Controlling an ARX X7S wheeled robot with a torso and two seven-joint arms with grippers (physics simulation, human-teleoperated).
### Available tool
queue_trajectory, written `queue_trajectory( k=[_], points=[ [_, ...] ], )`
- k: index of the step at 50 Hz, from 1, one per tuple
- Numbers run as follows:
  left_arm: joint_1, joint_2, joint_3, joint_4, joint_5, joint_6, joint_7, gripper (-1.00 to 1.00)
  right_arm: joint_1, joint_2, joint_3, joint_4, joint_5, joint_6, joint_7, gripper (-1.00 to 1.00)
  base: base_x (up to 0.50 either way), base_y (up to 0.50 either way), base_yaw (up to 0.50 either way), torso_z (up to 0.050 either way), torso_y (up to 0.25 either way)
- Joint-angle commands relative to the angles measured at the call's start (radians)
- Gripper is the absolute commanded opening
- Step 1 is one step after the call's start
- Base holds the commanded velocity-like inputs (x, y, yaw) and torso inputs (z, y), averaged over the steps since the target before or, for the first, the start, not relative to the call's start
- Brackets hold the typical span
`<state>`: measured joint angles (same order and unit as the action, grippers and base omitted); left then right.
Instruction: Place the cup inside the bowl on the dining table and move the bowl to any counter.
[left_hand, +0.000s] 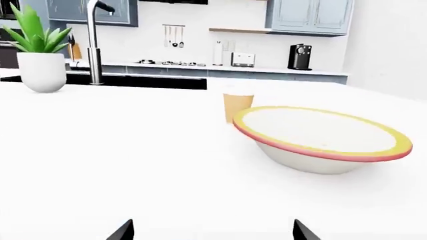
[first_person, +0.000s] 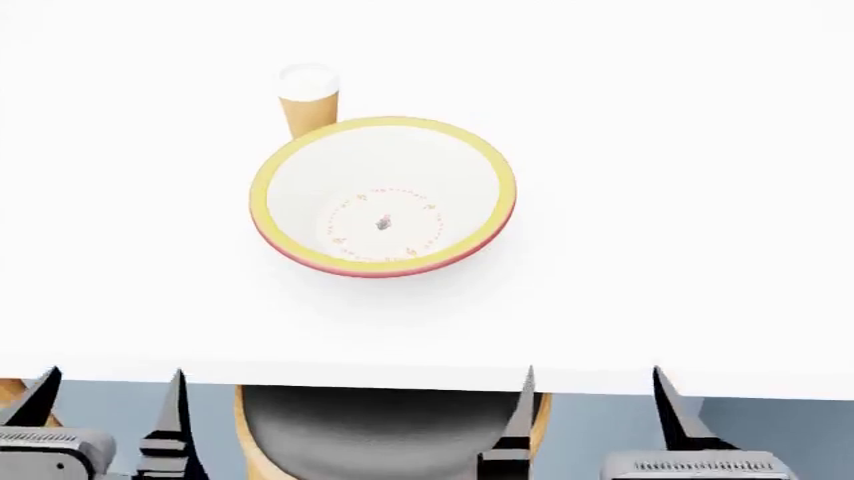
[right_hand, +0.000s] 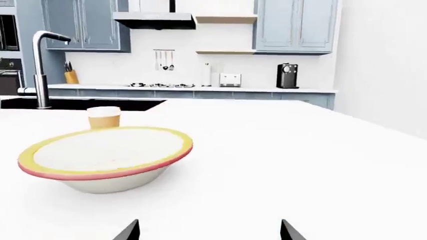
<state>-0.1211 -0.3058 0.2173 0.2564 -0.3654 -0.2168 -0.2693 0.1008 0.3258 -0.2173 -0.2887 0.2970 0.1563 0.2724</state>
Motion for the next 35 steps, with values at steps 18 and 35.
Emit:
queue_trajectory(
  k=[18,35],
  points=[
    [-0.45,-0.105,-0.062,-0.087,-0.167,-0.366,0.064,1.0,0.372,0.205,0.19,-0.083,0.317,0.436,-0.073,1.0,0.0,0.0,0.0,0.0,0.0],
    [-0.444,-0.123,-0.056,-0.112,-0.164,-0.372,0.072,1.0,0.337,0.203,0.206,-0.039,0.318,0.429,-0.065,1.0,0.37,0.0,0.0,0.0,0.0]
  ],
)
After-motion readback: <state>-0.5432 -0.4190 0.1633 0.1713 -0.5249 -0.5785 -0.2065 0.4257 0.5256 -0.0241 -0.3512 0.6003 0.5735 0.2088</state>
